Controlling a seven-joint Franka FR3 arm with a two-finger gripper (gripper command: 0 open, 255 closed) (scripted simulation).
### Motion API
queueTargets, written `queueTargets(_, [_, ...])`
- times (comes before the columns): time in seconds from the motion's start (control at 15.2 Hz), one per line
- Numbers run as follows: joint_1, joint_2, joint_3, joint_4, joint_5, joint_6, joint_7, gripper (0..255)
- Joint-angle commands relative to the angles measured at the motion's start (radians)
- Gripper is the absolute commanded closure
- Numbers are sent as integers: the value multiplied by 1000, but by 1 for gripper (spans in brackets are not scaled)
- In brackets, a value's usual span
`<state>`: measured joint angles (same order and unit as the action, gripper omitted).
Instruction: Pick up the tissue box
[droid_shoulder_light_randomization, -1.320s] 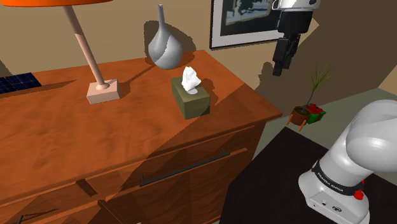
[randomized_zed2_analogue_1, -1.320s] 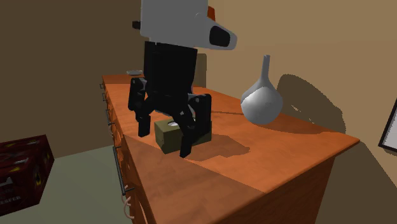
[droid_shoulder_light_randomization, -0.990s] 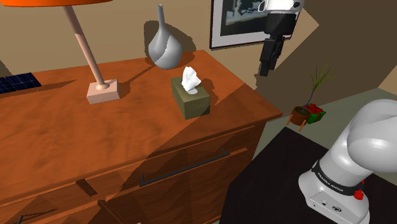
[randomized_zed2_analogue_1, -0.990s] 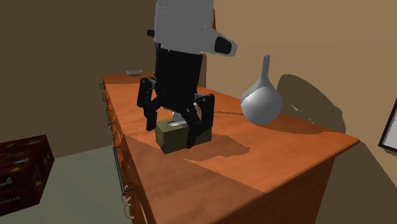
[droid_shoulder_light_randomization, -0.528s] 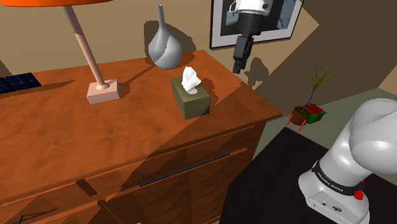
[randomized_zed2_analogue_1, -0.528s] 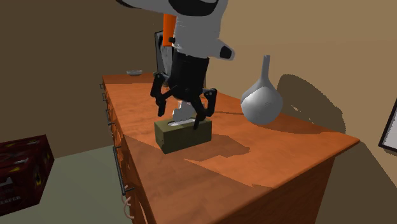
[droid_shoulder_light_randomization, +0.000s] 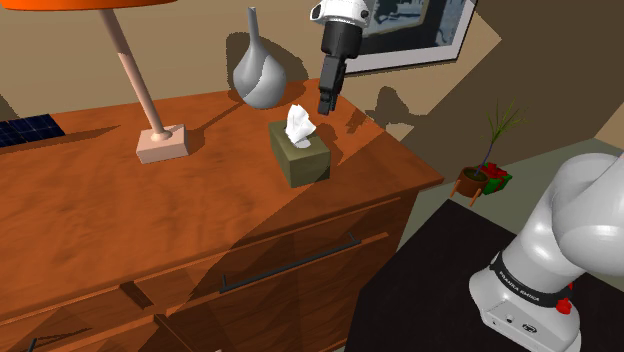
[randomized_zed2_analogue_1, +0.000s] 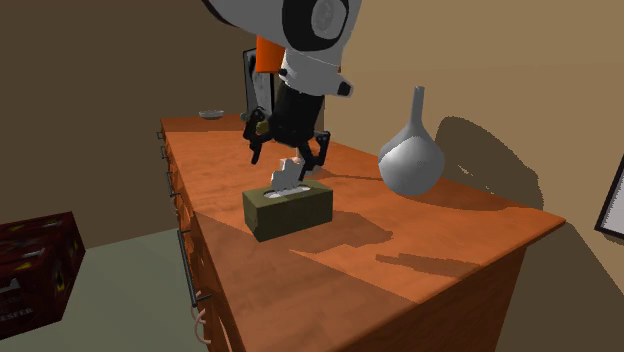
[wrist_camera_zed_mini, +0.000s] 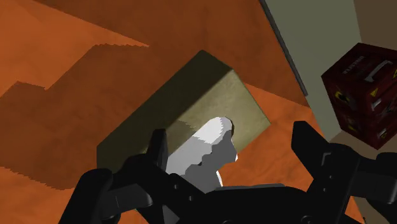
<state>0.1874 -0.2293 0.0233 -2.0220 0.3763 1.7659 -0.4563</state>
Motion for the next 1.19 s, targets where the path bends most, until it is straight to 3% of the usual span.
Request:
queueTargets(0.0, [18, 63, 6, 68, 31, 4, -34, 0])
queueTargets(0.07, [24, 88, 9, 96, 43, 4, -49, 0])
queueTargets(0.66, [27, 95, 14, 5, 54, 96, -84, 0])
queueTargets(0.73, [27, 96, 14, 6, 54, 96, -84, 255])
queueTargets(1.12, [28, 98, 15, 9, 54, 96, -82, 255])
